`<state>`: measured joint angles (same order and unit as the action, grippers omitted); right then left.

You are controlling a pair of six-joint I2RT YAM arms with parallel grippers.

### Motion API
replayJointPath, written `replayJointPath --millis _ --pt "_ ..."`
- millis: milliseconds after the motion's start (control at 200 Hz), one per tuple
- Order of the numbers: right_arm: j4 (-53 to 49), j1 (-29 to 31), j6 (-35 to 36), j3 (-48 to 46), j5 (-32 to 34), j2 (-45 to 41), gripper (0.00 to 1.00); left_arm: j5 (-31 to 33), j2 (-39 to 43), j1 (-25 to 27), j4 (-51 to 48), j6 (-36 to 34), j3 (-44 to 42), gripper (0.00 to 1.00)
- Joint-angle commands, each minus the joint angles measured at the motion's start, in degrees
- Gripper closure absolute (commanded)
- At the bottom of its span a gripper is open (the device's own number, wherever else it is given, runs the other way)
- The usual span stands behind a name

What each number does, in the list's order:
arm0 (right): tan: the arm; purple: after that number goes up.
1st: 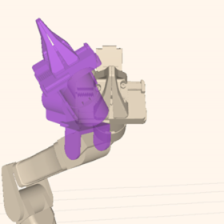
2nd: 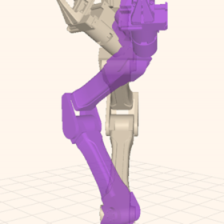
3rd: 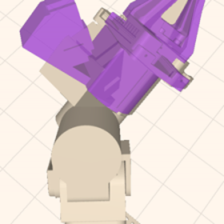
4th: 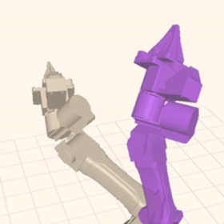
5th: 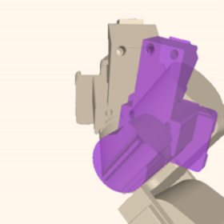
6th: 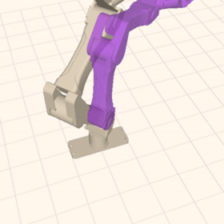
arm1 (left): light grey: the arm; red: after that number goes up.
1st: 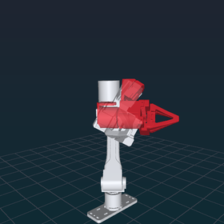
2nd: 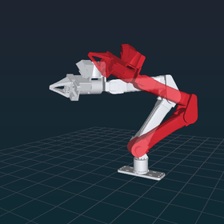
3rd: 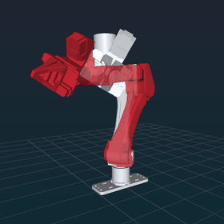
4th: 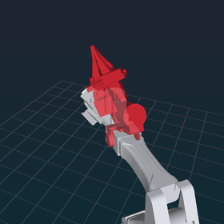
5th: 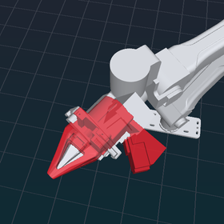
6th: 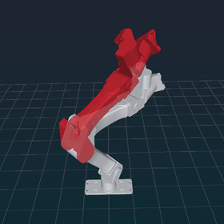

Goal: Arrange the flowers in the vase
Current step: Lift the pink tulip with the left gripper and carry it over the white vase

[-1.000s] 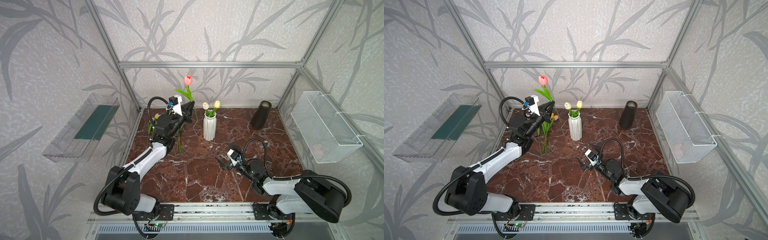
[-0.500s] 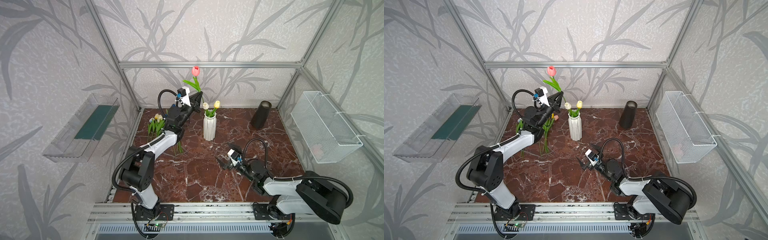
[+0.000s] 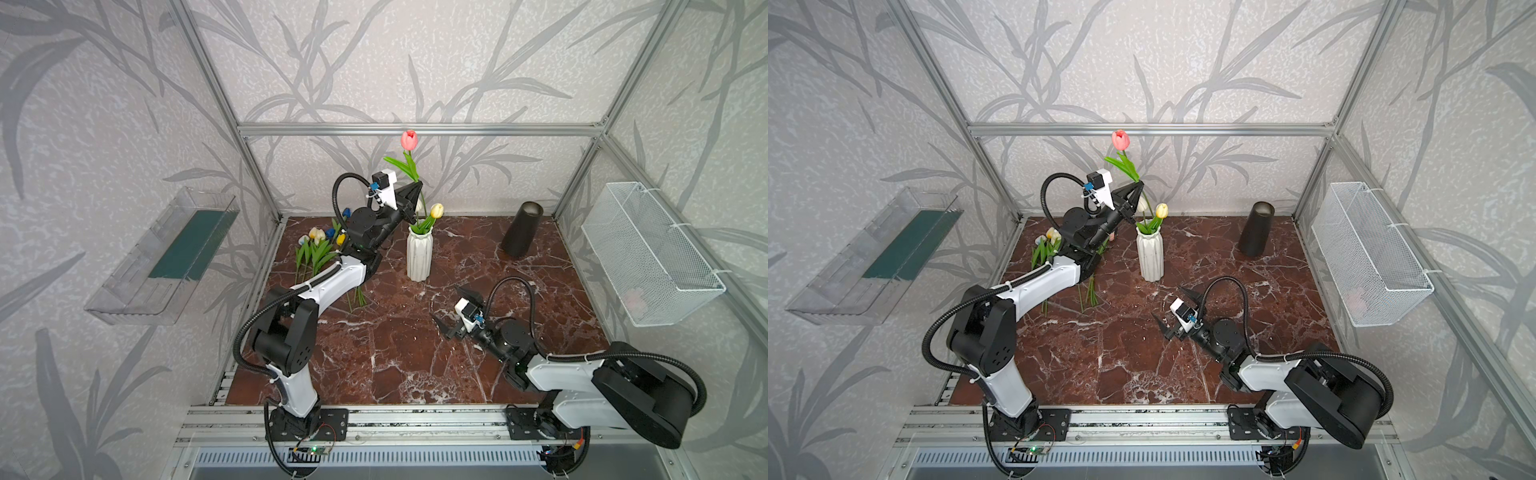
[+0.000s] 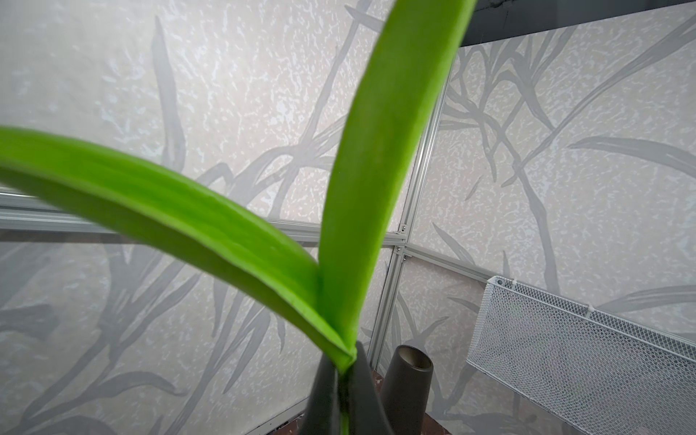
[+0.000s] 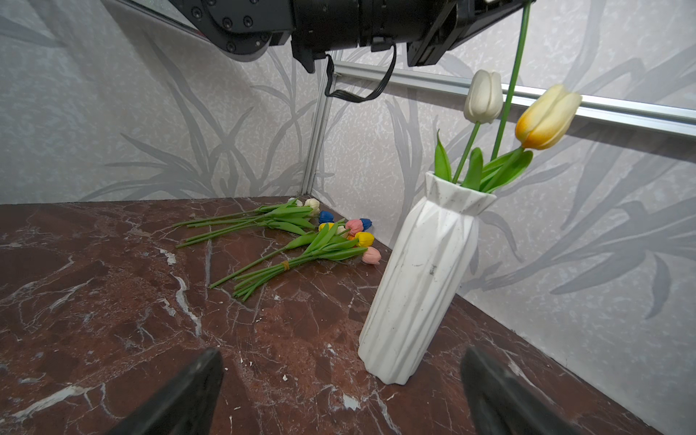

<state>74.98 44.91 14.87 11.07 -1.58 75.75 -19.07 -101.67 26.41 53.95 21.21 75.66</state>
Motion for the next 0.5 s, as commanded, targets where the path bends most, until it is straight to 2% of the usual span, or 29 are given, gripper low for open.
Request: replayJointPath --millis 0,240,495 --pt "1.23 0.36 0.31 -0.35 -0.18 -1.20 0.01 0.29 0.18 0.74 -0.61 -0.17 0.43 1.00" --pt "1.22 0.36 0.11 -0.22 -0.35 -1.02 0.01 5.09 6.10 0.74 -5.78 -5.49 -4.12 1.00" --pt "2.14 0.36 -0.17 -0.07 -0.55 0.28 0.01 7.93 11.04 0.83 -11.88 -10.14 -5.21 1.00"
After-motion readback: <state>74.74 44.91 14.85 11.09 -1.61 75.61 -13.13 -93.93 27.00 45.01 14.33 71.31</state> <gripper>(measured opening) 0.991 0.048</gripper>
